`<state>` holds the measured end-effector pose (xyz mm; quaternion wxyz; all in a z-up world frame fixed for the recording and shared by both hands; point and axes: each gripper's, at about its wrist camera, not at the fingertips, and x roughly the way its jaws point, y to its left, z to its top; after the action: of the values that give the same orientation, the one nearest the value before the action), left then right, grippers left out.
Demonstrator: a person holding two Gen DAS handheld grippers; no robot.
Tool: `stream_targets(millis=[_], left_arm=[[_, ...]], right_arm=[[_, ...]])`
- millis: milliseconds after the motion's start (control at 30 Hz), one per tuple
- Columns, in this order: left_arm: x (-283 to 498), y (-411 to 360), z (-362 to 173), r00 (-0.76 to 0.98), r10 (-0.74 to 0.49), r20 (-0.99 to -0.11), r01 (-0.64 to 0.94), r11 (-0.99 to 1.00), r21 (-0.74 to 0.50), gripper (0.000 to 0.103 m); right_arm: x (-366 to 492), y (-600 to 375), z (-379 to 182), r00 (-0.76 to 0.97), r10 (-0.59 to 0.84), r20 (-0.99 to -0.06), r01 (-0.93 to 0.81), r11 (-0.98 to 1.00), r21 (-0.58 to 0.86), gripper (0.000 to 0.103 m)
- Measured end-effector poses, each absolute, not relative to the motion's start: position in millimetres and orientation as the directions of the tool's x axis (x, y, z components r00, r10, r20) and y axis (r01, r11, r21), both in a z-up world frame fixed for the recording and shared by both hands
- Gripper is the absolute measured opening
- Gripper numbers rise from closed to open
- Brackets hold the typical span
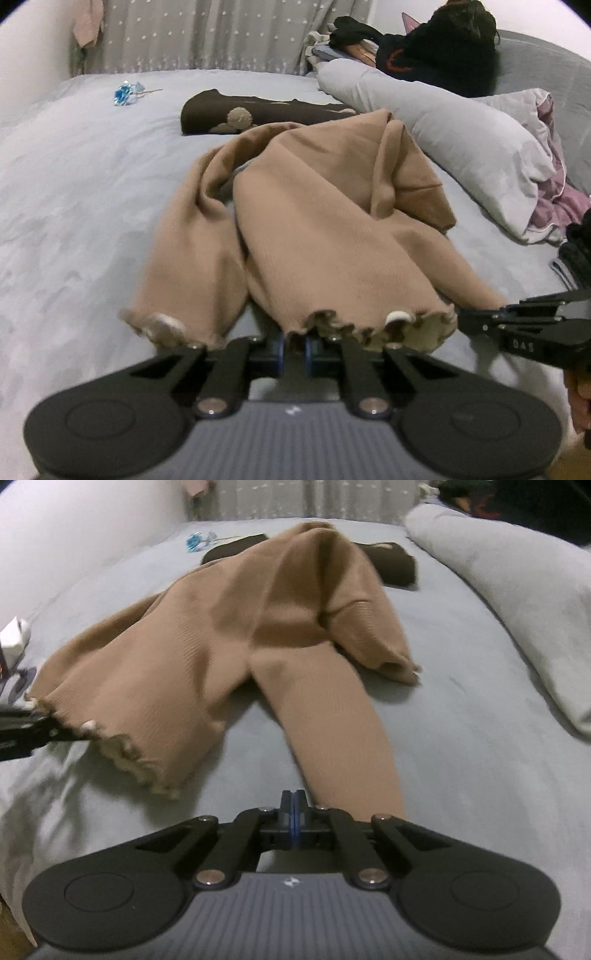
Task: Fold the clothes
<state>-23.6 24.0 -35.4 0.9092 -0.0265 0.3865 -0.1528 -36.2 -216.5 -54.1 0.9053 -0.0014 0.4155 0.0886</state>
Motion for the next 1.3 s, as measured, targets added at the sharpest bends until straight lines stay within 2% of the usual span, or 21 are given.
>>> stream_targets(millis=[633, 800, 833, 867, 933, 967, 1000, 1300], left_arm=[[-131, 49, -22, 0.604, -0.400, -0.689, 0.259, 0.917, -0.304, 0.010], [-140, 55, -23, 0.617, -0.401, -0.677, 0.263, 0.916, -0.302, 0.012], [-141, 57, -22, 0.623, -0.402, -0.671, 0.260, 0.916, -0.307, 0.015], [-142, 60, -21, 0.630, -0.403, -0.664, 0.259, 0.915, -0.310, 0.022], [-142, 65, -18, 0.646, -0.405, -0.647, 0.254, 0.913, -0.318, 0.037], [-142, 67, -18, 0.654, -0.402, -0.640, 0.249, 0.914, -0.320, 0.044], [-140, 69, -18, 0.661, -0.396, -0.637, 0.240, 0.916, -0.320, 0.045], [-95, 87, -31, 0.692, -0.270, -0.669, 0.133, 0.959, -0.250, 0.048]], right_arm=[[-109, -266, -15, 0.733, 0.109, -0.671, -0.021, 0.990, 0.138, 0.001], [-115, -267, -19, 0.736, 0.163, -0.657, -0.016, 0.974, 0.224, 0.013], [-117, -265, -21, 0.736, 0.172, -0.655, -0.015, 0.971, 0.238, 0.026], [-118, -263, -21, 0.736, 0.181, -0.653, -0.015, 0.968, 0.251, 0.042], [-119, -260, -23, 0.737, 0.200, -0.646, -0.019, 0.961, 0.275, 0.049], [-118, -258, -24, 0.737, 0.210, -0.642, -0.024, 0.958, 0.286, 0.051], [-116, -256, -25, 0.733, 0.221, -0.643, -0.031, 0.955, 0.294, 0.052], [-84, -249, -40, 0.714, 0.172, -0.679, -0.024, 0.975, 0.222, 0.055]])
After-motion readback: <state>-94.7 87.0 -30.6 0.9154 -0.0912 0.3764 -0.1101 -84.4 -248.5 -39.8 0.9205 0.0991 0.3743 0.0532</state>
